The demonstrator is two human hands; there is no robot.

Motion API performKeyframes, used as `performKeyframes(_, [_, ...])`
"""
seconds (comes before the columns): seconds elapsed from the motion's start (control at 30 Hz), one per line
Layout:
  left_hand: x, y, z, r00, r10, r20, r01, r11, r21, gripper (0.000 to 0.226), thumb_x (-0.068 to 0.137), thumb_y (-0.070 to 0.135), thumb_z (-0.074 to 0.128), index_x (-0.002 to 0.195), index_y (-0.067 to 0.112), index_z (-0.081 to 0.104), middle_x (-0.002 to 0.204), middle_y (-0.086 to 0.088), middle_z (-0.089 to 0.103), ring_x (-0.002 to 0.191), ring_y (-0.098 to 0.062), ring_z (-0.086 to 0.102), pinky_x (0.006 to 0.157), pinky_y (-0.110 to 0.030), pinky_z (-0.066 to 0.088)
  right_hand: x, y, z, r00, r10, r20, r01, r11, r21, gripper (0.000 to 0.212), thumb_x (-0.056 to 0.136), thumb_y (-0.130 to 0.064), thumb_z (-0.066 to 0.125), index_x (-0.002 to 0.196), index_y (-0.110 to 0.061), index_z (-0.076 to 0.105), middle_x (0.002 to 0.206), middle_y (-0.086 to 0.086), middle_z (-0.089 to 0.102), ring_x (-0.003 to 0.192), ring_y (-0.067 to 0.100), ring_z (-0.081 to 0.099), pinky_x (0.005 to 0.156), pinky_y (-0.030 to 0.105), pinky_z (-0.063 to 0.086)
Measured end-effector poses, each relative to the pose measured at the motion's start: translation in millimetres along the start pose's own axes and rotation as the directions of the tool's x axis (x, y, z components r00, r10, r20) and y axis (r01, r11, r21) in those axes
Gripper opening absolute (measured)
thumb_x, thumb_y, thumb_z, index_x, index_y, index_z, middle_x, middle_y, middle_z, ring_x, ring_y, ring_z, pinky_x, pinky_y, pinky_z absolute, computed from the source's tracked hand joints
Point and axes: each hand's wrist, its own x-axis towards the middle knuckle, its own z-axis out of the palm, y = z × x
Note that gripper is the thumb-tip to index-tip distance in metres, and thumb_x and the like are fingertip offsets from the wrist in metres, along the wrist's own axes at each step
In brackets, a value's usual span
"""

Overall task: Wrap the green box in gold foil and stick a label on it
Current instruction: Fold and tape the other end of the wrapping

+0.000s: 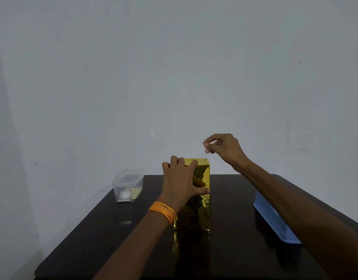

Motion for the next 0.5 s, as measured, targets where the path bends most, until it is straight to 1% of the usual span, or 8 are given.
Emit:
performKeyframes(0.07, [-0.4, 0.9, -0.3, 1.000, 0.000, 0.012, 0.001, 1.000, -0.003, 0.096, 0.066, 0.087, 0.056, 0.143, 0.033, 0.036, 0.142, -0.007, 0.045, 0.131, -0.029, 0.033, 0.099, -0.048, 0.029, -1.5, -7.2, -0.8, 0.995, -0.066, 0.070, 0.072, 0.994, -0.082, 0.017, 0.092, -0.025, 0.070, 0.107, -0.020, 0.074, 0.076, -0.003, 0.076, 0.077, 0.002, 0.070, 0.080, 0.024, 0.055])
performKeyframes(0.1, [-0.3, 1.0, -0.7, 1.000, -0.001, 0.019, 0.001, 1.000, -0.006, 0.098, 0.065, 0.087, 0.057, 0.143, 0.033, 0.035, 0.142, -0.007, 0.045, 0.131, -0.029, 0.033, 0.099, -0.048, 0.029, -1.4, -11.2, -1.4, 0.989, -0.086, 0.117, 0.098, 0.990, -0.099, 0.027, 0.091, -0.025, 0.070, 0.119, -0.023, 0.070, 0.076, -0.003, 0.076, 0.078, 0.000, 0.070, 0.083, 0.023, 0.054])
performKeyframes(0.17, [-0.2, 1.0, -2.9, 0.999, 0.001, 0.044, -0.001, 1.000, -0.014, 0.100, 0.064, 0.085, 0.061, 0.144, 0.032, 0.034, 0.143, -0.008, 0.044, 0.132, -0.030, 0.032, 0.101, -0.049, 0.029, 0.0, -19.2, -3.0, 0.969, -0.106, 0.224, 0.130, 0.987, -0.094, 0.060, 0.089, -0.023, 0.073, 0.143, -0.033, 0.048, 0.077, -0.004, 0.077, 0.081, 0.001, 0.071, 0.086, 0.020, 0.051])
performKeyframes(0.2, [-0.3, 1.6, -4.0, 0.998, 0.004, 0.059, -0.003, 1.000, -0.018, 0.101, 0.063, 0.084, 0.064, 0.144, 0.032, 0.033, 0.143, -0.008, 0.044, 0.132, -0.030, 0.032, 0.102, -0.050, 0.029, 1.4, -22.3, -3.7, 0.958, -0.121, 0.258, 0.151, 0.983, -0.100, 0.071, 0.089, -0.022, 0.073, 0.149, -0.037, 0.037, 0.078, -0.005, 0.077, 0.083, 0.003, 0.071, 0.088, 0.020, 0.048])
performKeyframes(0.23, [-0.5, 1.2, -5.2, 0.998, 0.005, 0.070, -0.004, 1.000, -0.020, 0.102, 0.063, 0.082, 0.066, 0.145, 0.031, 0.033, 0.143, -0.008, 0.044, 0.132, -0.030, 0.032, 0.103, -0.050, 0.029, 4.4, -25.2, -2.6, 0.950, -0.140, 0.277, 0.177, 0.978, -0.112, 0.076, 0.090, -0.022, 0.072, 0.151, -0.039, 0.031, 0.079, -0.005, 0.077, 0.085, 0.004, 0.071, 0.091, 0.021, 0.045])
performKeyframes(0.37, [-1.0, 2.7, -9.4, 0.992, 0.009, 0.123, -0.007, 1.000, -0.020, 0.106, 0.062, 0.078, 0.071, 0.146, 0.029, 0.029, 0.145, -0.010, 0.041, 0.134, -0.032, 0.030, 0.105, -0.051, 0.029, 17.9, -31.2, 2.5, 0.914, -0.159, 0.374, 0.219, 0.968, -0.123, 0.075, 0.093, -0.023, 0.068, 0.152, -0.042, 0.024, 0.079, -0.004, 0.076, 0.089, 0.006, 0.070, 0.103, 0.030, 0.040])
performKeyframes(0.43, [-1.1, 3.9, -10.9, 0.989, 0.011, 0.147, -0.009, 1.000, -0.015, 0.109, 0.061, 0.078, 0.072, 0.147, 0.028, 0.028, 0.145, -0.011, 0.040, 0.135, -0.032, 0.029, 0.105, -0.052, 0.028, 23.8, -31.7, 7.1, 0.889, -0.130, 0.440, 0.203, 0.971, -0.124, 0.075, 0.093, -0.024, 0.069, 0.151, -0.042, 0.026, 0.078, -0.004, 0.076, 0.090, 0.007, 0.070, 0.107, 0.036, 0.040])
performKeyframes(0.5, [-1.6, 3.9, -12.5, 0.987, 0.010, 0.162, -0.007, 1.000, -0.018, 0.110, 0.061, 0.076, 0.074, 0.148, 0.027, 0.027, 0.145, -0.011, 0.039, 0.136, -0.033, 0.028, 0.106, -0.052, 0.027, 28.8, -31.4, 13.0, 0.882, -0.095, 0.461, 0.180, 0.973, -0.145, 0.076, 0.091, -0.025, 0.072, 0.151, -0.040, 0.028, 0.077, -0.002, 0.075, 0.089, 0.009, 0.070, 0.110, 0.040, 0.038])
